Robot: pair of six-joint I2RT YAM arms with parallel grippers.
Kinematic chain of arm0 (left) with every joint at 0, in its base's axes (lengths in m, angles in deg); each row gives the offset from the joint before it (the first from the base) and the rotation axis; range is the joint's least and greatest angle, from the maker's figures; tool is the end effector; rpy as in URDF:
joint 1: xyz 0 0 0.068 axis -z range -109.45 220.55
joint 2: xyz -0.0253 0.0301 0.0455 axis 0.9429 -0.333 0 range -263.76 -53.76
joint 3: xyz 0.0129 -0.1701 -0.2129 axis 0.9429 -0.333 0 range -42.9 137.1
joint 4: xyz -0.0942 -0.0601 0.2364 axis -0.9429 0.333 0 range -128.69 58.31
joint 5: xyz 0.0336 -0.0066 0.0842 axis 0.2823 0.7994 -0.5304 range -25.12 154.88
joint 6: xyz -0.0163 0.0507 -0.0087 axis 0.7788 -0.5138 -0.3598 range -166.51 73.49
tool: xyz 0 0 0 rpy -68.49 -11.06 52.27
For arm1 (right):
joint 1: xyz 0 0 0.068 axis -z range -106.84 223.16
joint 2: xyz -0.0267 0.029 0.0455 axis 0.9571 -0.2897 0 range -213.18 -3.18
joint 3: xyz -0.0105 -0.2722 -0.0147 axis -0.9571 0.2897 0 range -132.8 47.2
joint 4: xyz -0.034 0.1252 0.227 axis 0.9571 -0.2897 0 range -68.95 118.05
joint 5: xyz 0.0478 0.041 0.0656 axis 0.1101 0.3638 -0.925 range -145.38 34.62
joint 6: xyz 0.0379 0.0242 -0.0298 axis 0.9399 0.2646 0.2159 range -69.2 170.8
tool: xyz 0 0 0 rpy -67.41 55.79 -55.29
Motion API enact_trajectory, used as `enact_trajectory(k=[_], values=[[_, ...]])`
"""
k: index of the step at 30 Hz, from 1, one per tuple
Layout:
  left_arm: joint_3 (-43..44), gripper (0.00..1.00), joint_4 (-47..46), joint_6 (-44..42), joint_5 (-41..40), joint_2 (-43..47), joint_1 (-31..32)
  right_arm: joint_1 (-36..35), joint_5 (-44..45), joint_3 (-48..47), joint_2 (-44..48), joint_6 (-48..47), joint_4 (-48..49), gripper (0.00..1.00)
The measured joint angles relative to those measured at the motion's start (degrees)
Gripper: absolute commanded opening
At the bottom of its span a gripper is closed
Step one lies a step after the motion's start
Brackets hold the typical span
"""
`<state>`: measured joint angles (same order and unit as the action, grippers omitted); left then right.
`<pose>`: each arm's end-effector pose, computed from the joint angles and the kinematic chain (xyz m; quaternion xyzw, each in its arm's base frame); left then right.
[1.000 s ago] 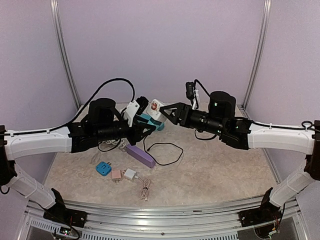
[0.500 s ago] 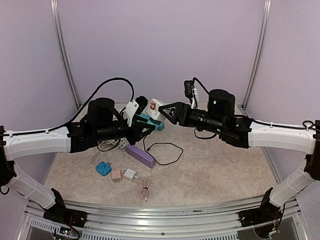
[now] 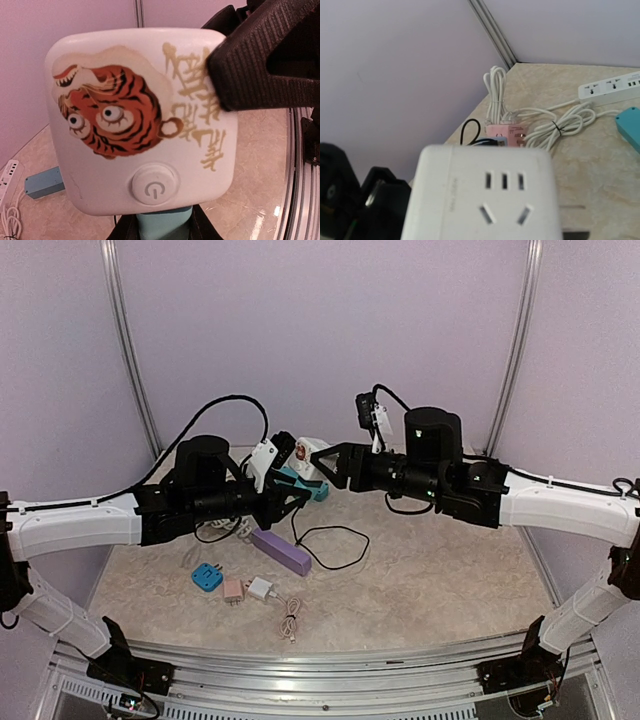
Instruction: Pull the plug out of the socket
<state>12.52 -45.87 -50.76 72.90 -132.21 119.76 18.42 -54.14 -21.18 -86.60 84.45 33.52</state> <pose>0.2061 -0.2464 0.3016 0.3957 0.6918 -0.2815 0.5344 0.2026 0.2854 0.3519 -0.1328 0.7519 0.4442 0.4687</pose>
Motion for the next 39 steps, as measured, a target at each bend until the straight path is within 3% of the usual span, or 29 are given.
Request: enact_trajectory(k=[10, 23, 39], values=[[0.0, 0.0, 0.02, 0.02, 0.11, 0.0, 0.0, 0.07, -0.46, 0.63, 0.17, 0.39, 0.92, 0.0], [0.0, 0.0, 0.13, -0.09, -0.15, -0.04, 0.07, 4.68, -10.51, 6.88, 0.83, 8.68, 10.51, 0.0], [0.0, 0.0, 0.2, -0.11, -0.11, -0.37, 0.09, 5.2, -10.6, 8.15, 0.85, 9.33, 11.65, 0.0]])
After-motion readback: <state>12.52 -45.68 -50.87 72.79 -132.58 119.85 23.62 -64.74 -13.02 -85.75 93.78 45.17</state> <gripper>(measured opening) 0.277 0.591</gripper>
